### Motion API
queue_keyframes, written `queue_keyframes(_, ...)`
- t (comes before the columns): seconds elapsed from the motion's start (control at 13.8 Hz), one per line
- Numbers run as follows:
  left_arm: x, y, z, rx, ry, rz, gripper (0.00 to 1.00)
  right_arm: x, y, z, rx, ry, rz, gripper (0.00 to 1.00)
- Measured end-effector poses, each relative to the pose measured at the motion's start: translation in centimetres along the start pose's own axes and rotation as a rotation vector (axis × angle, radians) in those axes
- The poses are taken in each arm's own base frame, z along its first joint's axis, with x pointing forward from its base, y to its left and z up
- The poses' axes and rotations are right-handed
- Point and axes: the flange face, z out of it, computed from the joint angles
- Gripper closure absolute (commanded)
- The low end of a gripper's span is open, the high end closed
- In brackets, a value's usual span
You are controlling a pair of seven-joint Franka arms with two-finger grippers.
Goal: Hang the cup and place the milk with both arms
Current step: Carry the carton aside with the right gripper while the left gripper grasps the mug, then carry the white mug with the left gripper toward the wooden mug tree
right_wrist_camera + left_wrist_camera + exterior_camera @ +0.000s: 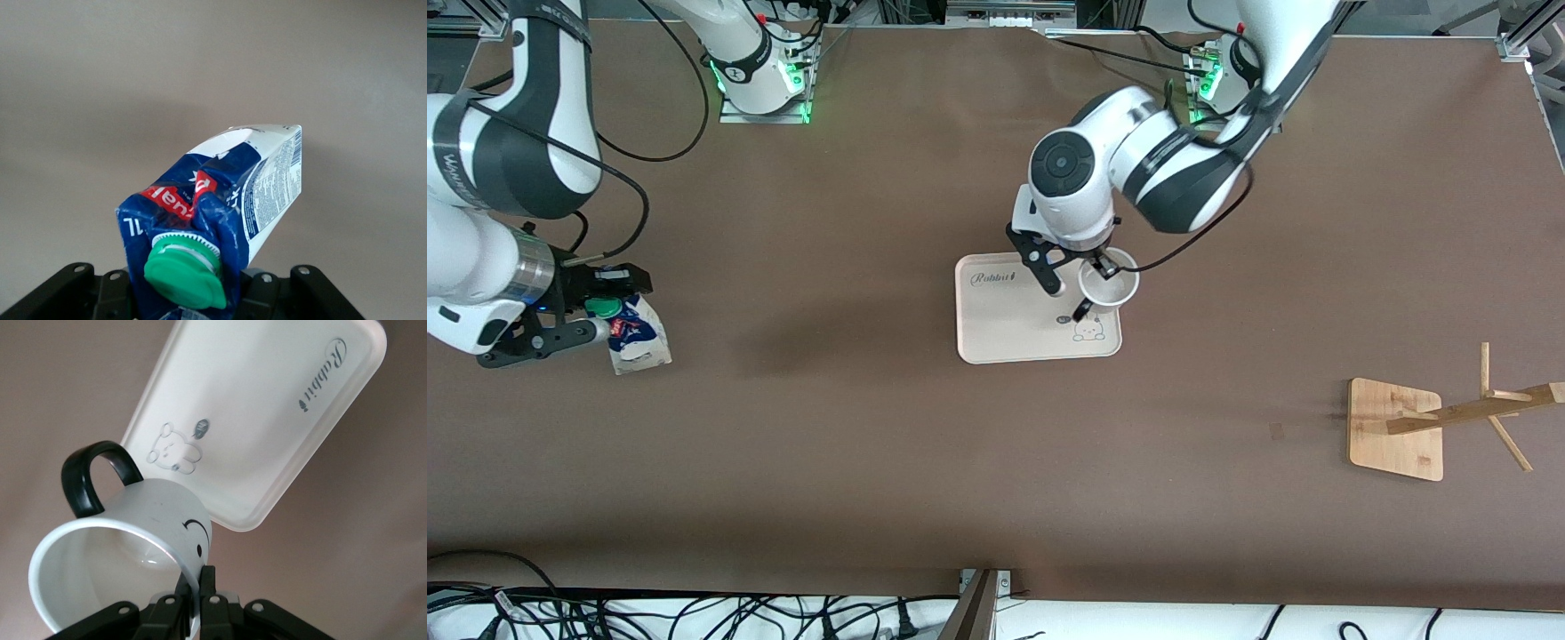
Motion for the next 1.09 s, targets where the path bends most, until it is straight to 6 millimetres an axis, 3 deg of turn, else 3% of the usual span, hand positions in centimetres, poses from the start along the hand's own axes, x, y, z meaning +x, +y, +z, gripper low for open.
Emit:
queue_keyframes(0.22, -3.1, -3.8, -6.6, -0.001, -0.008, -0.153, 1.0, -0.2, 0.7, 0.0, 0.029, 0.006, -0.024, 1.0)
queue_keyframes(0.36, -5.3, -7.4, -9.0, -0.007, 0.009, -0.256, 1.0, -0.5, 1.5, 0.4, 0.055, 0.0, 0.015, 1.0)
queue_keyframes(0.44, -6.8, -10.3, -10.0, -0.014, 0.032, -0.315, 1.0, -0.5, 1.5, 1.0, 0.072, -0.011, 0.046, 1.0)
queue_keyframes(0.58, -11.0, -17.4, -11.0, -0.035, 0.067, -0.441, 1.0, -0.3, 0.6, 2.1, 0.098, -0.032, 0.104, 1.0)
queue_keyframes(0.8, -18.9, -27.6, -11.5, -0.066, 0.12, -0.631, 1.0, 0.0, -1.2, 3.3, 0.144, -0.05, 0.154, 1.0)
queue_keyframes(0.95, -23.1, -31.7, -11.7, -0.072, 0.156, -0.714, 1.0, 0.0, -1.3, 4.3, 0.153, -0.067, 0.16, 1.0)
queue_keyframes(1.09, -25.2, -34.2, -11.2, -0.076, 0.184, -0.734, 1.0, 0.1, -1.2, 6.0, 0.162, -0.072, 0.167, 1.0)
